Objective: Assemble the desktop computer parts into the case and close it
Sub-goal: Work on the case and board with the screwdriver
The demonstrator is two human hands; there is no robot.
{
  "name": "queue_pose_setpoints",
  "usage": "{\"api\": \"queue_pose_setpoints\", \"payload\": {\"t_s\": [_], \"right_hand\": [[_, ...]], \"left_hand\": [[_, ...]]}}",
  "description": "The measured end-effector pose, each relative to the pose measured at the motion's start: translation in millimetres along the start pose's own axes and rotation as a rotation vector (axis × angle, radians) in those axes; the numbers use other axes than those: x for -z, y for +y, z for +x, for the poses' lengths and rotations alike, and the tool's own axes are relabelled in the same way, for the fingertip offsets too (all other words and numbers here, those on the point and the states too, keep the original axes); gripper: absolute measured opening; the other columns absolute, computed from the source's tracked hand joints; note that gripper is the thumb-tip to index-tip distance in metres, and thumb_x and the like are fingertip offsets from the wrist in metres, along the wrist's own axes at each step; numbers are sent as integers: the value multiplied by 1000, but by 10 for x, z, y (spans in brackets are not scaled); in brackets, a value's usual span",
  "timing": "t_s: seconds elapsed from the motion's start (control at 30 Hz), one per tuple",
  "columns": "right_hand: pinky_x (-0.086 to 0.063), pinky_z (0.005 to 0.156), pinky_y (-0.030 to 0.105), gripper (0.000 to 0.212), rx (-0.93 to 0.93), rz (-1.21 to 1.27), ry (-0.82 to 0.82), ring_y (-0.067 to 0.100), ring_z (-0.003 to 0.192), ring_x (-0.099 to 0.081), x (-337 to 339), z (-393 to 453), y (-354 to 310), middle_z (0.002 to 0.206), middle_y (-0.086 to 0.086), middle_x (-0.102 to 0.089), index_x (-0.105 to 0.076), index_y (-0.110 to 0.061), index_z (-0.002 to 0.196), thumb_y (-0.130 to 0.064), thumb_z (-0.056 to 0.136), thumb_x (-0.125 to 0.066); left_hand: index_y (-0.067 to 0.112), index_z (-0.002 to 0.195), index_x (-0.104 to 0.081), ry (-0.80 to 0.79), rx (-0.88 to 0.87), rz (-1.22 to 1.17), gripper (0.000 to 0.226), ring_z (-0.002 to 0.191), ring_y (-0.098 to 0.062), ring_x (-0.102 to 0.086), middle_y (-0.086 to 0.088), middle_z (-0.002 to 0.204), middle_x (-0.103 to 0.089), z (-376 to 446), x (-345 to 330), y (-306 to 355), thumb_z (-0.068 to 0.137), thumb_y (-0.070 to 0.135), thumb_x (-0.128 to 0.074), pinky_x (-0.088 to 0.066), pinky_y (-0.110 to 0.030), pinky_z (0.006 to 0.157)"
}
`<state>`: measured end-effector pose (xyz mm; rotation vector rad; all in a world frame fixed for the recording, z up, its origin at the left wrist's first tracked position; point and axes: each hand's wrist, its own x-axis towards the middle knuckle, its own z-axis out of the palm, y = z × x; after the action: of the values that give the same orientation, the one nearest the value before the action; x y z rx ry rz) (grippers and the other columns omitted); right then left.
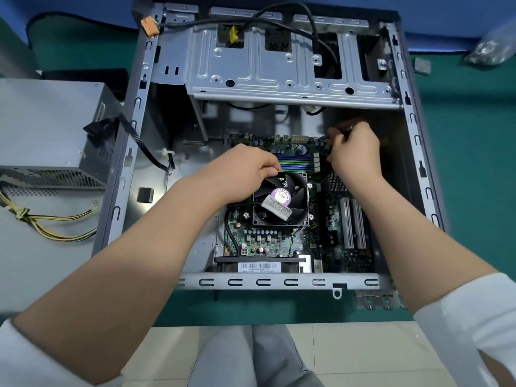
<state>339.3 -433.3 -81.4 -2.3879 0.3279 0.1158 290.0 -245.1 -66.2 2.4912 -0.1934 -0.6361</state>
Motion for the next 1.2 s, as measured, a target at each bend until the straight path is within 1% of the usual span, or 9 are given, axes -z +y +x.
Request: {"api": "queue_pose_setpoints", "payload": {"t_s": [0.17, 0.3, 0.43, 0.63, 0.73, 0.93, 1.03, 1.1, 1.2], "right_hand": [[-53, 80, 37, 24, -3, 15, 5, 35, 95, -64, -2, 12, 0, 111, 20, -63, -51, 3, 116, -8, 97, -42], [-52, 84, 40, 24, -1, 40, -6, 36, 97, -64, -9, -2, 6, 114, 19, -62, -51, 3, 117, -8, 97, -43], [-51, 78, 33, 22, 5, 47, 10, 33, 95, -65, -1, -7, 2, 111, 18, -64, -53, 1, 114, -9, 97, -46], [-53, 82, 40, 22, -12, 46, -2, 33, 94, -65, 24, -24, -9, 109, 18, -64, -53, 1, 115, -10, 97, -45], [-54, 81, 40, 22, -7, 25, 2, 33, 91, -66, 39, -32, -9, 106, 19, -65, -53, 0, 114, -11, 97, -46], [-55, 72, 41, 18, 68, -148, 9, 35, 76, -65, 76, -37, 17, 87, 16, -67, -58, -4, 99, -20, 96, -50], [-46, 65, 34, 20, 148, -345, 2, 32, 75, -57, 110, -24, 7, 79, 13, -61, -58, -3, 89, -21, 96, -52], [-38, 62, 32, 17, 187, -463, -69, 30, 71, -50, 137, 22, -30, 74, 13, -51, -52, -4, 80, -12, 95, -52], [-36, 65, 30, 13, 203, -532, -222, 29, 74, -47, 192, 114, -113, 81, 14, -51, -52, -4, 82, -8, 94, -49]], "left_hand": [[28, 115, -66, 0, 4, 6, 24, 84, -18, -60, 0, 100, -70, -12, 10, 18, 99, 28, -48, -43, -25, 69], [26, 119, -64, -10, 12, 3, 26, 93, -17, -58, -1, 109, -68, -20, 7, 37, 100, 27, -46, -37, -24, 74], [27, 120, -63, -6, 12, 9, 27, 92, -13, -54, 0, 116, -67, -23, 9, 48, 101, 26, -45, -35, -23, 75], [27, 118, -64, -11, 8, 22, 26, 86, -14, -56, 1, 106, -69, -26, 10, 56, 101, 26, -45, -36, -24, 70], [26, 119, -64, -9, 3, 22, 26, 86, -11, -52, 2, 110, -68, -28, 15, 54, 101, 26, -45, -36, -24, 72], [26, 121, -63, -17, 15, 29, 27, 86, -10, -50, 2, 113, -67, -25, 23, 65, 101, 27, -45, -35, -24, 72], [27, 119, -64, -19, 22, 23, 26, 85, -13, -54, 2, 109, -68, -30, 26, 72, 100, 26, -45, -37, -25, 71], [27, 119, -64, -23, 27, 23, 26, 86, -16, -57, 1, 107, -68, -34, 20, 76, 100, 27, -46, -40, -26, 71], [26, 118, -64, -34, 31, 14, 26, 87, -19, -59, -1, 102, -69, -32, 14, 70, 101, 26, -45, -46, -30, 77]]}}
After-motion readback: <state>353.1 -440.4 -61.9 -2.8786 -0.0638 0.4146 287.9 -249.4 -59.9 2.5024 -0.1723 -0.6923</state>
